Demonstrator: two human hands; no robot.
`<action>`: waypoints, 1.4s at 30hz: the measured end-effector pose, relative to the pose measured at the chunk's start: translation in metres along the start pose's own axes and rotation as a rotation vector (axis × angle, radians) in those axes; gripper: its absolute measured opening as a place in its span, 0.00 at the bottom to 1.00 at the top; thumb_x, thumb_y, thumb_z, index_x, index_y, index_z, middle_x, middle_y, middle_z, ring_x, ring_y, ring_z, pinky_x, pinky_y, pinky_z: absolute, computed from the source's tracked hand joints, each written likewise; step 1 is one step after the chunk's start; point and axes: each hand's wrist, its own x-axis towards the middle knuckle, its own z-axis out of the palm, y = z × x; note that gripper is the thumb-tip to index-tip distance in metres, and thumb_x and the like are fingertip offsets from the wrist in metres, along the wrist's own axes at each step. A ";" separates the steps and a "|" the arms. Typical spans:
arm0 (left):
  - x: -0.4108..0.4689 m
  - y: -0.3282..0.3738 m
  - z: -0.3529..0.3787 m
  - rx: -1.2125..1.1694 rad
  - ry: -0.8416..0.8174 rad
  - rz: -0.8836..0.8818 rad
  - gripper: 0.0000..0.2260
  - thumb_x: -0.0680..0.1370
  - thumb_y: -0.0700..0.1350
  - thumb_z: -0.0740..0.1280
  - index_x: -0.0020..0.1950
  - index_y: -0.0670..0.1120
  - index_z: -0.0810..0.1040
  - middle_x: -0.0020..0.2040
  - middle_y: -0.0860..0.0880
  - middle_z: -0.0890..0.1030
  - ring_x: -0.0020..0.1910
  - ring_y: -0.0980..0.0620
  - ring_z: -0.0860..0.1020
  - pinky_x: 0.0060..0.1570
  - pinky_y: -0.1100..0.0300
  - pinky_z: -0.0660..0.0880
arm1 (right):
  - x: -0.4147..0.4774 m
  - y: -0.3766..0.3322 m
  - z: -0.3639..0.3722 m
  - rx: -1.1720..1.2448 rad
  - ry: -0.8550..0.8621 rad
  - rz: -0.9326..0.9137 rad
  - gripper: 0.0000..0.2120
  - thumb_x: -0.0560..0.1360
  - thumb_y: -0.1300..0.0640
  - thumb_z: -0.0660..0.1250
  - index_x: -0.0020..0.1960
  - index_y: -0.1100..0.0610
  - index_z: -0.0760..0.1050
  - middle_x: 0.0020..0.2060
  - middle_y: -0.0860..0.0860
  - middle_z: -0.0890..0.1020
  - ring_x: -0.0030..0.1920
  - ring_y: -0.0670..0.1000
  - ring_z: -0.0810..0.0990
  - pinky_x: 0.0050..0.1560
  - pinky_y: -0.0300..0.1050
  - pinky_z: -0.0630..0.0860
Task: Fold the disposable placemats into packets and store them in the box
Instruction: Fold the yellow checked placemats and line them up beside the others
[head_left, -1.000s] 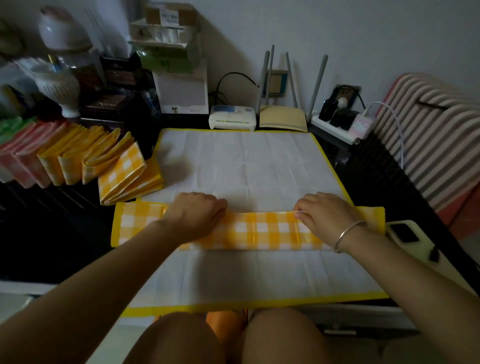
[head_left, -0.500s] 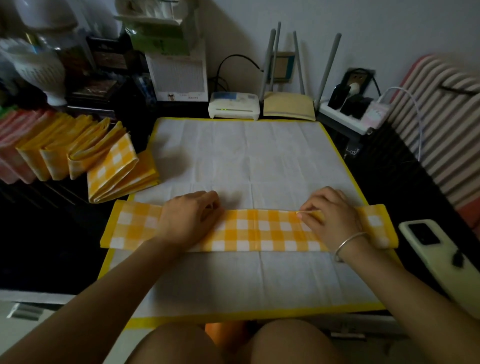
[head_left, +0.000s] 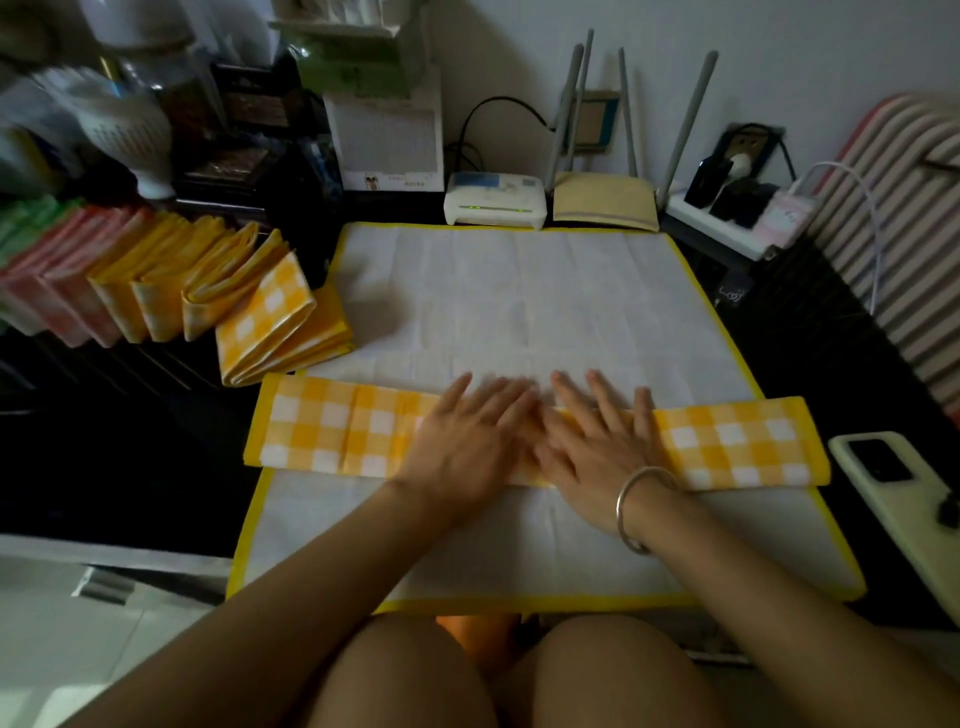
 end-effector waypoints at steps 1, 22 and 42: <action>-0.009 -0.007 0.002 -0.039 -0.049 -0.016 0.25 0.79 0.54 0.52 0.75 0.49 0.68 0.74 0.48 0.70 0.72 0.50 0.69 0.71 0.48 0.63 | -0.001 0.001 0.001 -0.003 0.012 0.001 0.39 0.65 0.31 0.19 0.75 0.35 0.38 0.75 0.41 0.33 0.75 0.53 0.30 0.69 0.69 0.35; -0.049 -0.023 -0.009 -0.083 -0.202 -0.076 0.25 0.81 0.63 0.38 0.79 0.62 0.47 0.80 0.57 0.47 0.79 0.53 0.43 0.73 0.36 0.46 | -0.027 0.060 0.004 -0.003 0.100 -0.080 0.37 0.65 0.30 0.17 0.73 0.39 0.32 0.76 0.39 0.40 0.77 0.47 0.40 0.74 0.52 0.37; -0.012 0.005 -0.051 0.064 -0.213 0.149 0.23 0.74 0.51 0.56 0.68 0.49 0.71 0.63 0.44 0.75 0.57 0.43 0.76 0.53 0.49 0.73 | -0.099 0.051 -0.035 1.369 0.111 0.750 0.09 0.79 0.61 0.62 0.43 0.63 0.75 0.33 0.57 0.82 0.31 0.52 0.82 0.32 0.46 0.80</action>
